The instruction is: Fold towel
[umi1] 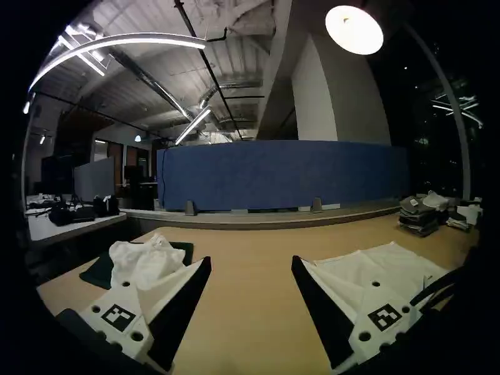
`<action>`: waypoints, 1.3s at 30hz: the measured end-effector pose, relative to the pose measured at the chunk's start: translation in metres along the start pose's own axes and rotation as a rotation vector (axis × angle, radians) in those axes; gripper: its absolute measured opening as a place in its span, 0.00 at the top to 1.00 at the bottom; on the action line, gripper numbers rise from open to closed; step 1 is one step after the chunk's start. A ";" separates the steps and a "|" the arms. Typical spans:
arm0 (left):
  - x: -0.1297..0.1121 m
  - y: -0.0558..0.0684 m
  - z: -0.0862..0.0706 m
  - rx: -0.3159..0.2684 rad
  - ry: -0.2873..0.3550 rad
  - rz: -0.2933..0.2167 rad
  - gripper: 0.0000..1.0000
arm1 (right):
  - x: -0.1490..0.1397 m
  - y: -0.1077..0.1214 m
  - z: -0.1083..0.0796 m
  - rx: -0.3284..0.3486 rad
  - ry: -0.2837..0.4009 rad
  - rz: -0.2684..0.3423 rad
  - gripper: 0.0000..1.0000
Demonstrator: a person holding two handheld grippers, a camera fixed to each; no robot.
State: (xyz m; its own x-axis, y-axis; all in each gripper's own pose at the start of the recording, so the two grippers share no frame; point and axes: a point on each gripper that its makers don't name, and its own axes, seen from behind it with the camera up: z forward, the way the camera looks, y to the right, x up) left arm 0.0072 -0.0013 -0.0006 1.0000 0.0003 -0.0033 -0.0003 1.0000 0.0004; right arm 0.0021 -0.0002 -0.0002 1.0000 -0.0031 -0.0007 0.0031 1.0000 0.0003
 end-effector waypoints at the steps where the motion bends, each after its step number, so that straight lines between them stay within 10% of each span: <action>1: 0.008 -0.001 -0.001 0.000 0.004 0.000 0.05 | 0.002 0.000 0.000 0.000 0.001 -0.003 0.00; 20: 0.194 -0.002 -0.011 -0.020 0.045 -0.032 0.05 | 0.172 -0.008 -0.021 0.063 0.037 -0.009 0.00; 39: 0.189 0.032 -0.020 -0.172 -0.091 0.054 0.04 | 0.187 -0.030 -0.025 0.180 -0.057 -0.063 0.00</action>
State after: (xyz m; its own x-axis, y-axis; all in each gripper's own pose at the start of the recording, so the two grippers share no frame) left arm 0.1963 0.0309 -0.0208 0.9947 0.0612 0.0825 -0.0462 0.9839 -0.1726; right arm 0.1886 -0.0313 -0.0258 0.9962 -0.0711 0.0505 0.0608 0.9815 0.1813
